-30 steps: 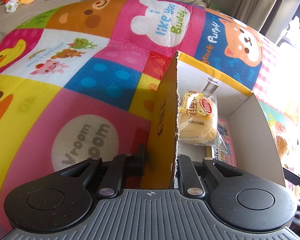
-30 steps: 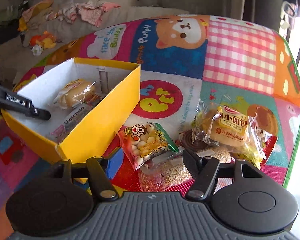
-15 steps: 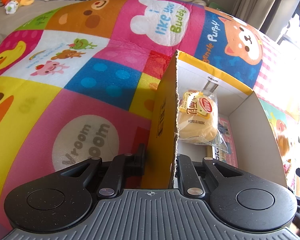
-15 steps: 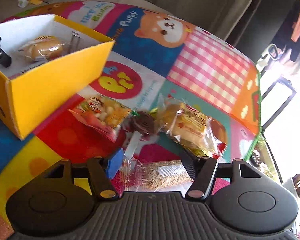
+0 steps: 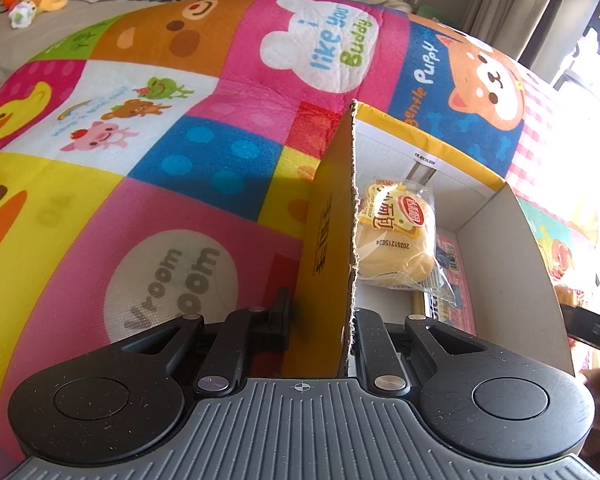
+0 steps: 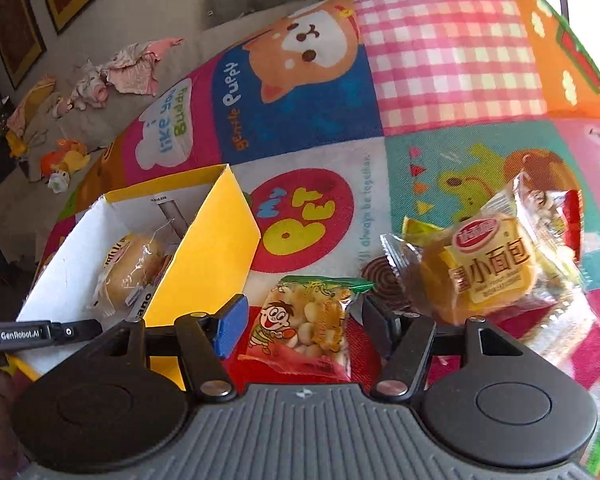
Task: Organize objects
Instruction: 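Grasp the cartoon-printed cracker pack with the right gripper and lift it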
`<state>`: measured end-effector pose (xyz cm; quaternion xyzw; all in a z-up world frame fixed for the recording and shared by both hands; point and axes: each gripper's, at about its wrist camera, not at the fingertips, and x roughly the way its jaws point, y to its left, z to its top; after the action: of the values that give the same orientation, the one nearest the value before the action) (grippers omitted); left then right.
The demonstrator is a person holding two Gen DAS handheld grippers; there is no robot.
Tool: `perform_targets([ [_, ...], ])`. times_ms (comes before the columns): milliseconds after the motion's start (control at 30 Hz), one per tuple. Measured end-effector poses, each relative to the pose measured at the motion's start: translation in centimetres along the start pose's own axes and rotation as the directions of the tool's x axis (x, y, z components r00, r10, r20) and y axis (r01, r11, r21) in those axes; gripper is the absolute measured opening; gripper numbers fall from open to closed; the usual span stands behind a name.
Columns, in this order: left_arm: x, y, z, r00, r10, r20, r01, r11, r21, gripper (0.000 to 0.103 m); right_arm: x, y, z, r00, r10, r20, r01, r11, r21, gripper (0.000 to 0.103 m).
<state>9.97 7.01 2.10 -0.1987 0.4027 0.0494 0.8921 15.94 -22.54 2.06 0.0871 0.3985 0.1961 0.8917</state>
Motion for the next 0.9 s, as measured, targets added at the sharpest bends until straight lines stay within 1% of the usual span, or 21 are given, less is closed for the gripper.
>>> perform_targets([
  [133,0.0,0.0,0.0,1.0,-0.001,-0.001,0.001,1.0,0.0,0.016,1.7,0.4,0.1,0.999,-0.009,-0.033,0.009,1.0,0.011,0.063],
  [200,0.0,0.0,0.0,1.0,-0.001,0.0,0.001,1.0,-0.002,0.016,1.5,0.8,-0.2,0.998,-0.038,-0.041,0.036,0.999,-0.027,0.055],
  [233,0.0,0.0,0.0,1.0,0.0,0.0,0.0,1.0,-0.002,0.016,1.1,0.9,-0.4,0.998,-0.044,-0.05,0.042,0.998,-0.035,0.055],
  [300,0.0,0.0,0.0,1.0,-0.001,0.0,0.001,1.0,-0.002,0.016,0.1,0.8,-1.0,0.997,-0.05,-0.063,0.047,0.998,-0.046,0.053],
  [467,0.0,0.0,0.0,1.0,0.0,0.001,0.0,1.0,-0.001,0.016,-3.8,0.5,-3.8,0.993,-0.085,-0.085,0.077,0.992,-0.102,0.053],
  [567,0.0,0.0,0.0,1.0,0.001,0.002,-0.001,1.0,0.001,0.016,-6.3,0.4,-5.6,0.986,-0.137,-0.094,0.123,0.983,-0.137,0.053],
  [633,0.0,-0.2,0.0,1.0,0.005,0.005,-0.005,1.0,0.006,0.015,-7.9,0.6,-6.7,0.98,-0.183,-0.084,0.167,0.972,-0.166,0.053],
  [700,0.0,-0.3,0.0,1.0,0.011,0.006,-0.011,1.0,0.007,0.015,-9.3,0.8,-7.6,0.975,-0.209,-0.072,0.193,0.964,-0.183,0.053],
  [800,0.0,-0.4,0.0,1.0,0.015,0.005,-0.016,1.0,0.008,0.015,-11.4,1.4,-8.0,0.983,-0.174,-0.056,0.162,0.97,-0.179,0.053],
  [900,0.0,-0.4,0.0,1.0,0.019,0.006,-0.019,1.0,0.007,0.015,-13.5,2.8,-7.4,0.993,-0.121,-0.015,0.116,0.973,-0.2,0.053],
])
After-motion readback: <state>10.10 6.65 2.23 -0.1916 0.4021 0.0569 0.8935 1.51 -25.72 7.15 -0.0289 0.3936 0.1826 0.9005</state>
